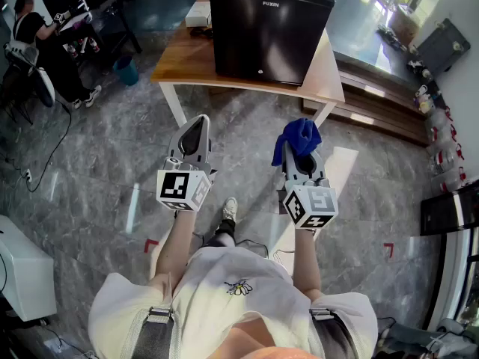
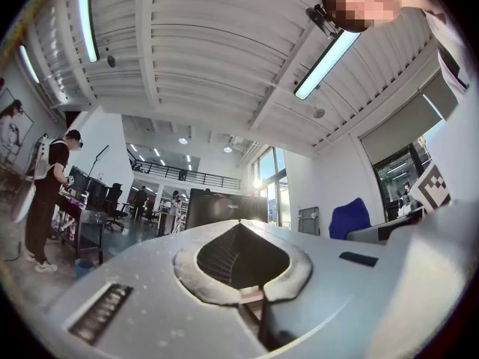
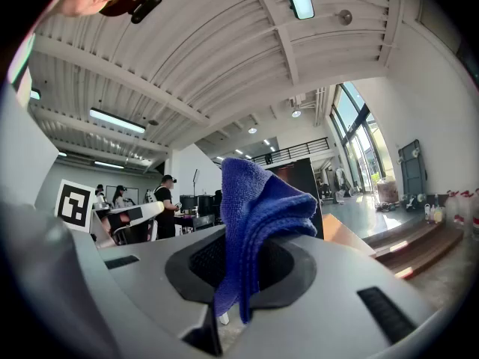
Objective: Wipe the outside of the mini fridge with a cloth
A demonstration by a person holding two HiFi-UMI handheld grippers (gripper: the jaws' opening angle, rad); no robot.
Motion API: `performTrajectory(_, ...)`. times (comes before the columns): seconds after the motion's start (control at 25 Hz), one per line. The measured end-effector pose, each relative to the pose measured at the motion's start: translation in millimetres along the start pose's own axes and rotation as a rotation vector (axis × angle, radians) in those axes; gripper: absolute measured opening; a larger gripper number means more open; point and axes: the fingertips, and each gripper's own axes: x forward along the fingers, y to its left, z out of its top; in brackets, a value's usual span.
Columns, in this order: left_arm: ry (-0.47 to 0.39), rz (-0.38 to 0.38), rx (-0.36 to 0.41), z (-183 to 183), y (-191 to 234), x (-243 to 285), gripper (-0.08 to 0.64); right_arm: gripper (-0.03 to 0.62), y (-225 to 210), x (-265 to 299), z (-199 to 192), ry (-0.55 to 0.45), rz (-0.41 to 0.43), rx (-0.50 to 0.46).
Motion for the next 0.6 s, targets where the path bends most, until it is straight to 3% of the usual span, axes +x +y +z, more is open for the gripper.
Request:
performTrajectory(0.36,-0.021,-0.023,-0.027,-9,85,139,0.005,0.072,-19,155,21,0.011,0.038,-0.036)
performTrajectory(0.6,0.000,-0.059,-0.029,-27,94,209,0.005,0.072,-50,216,22,0.039,0.025,-0.042)
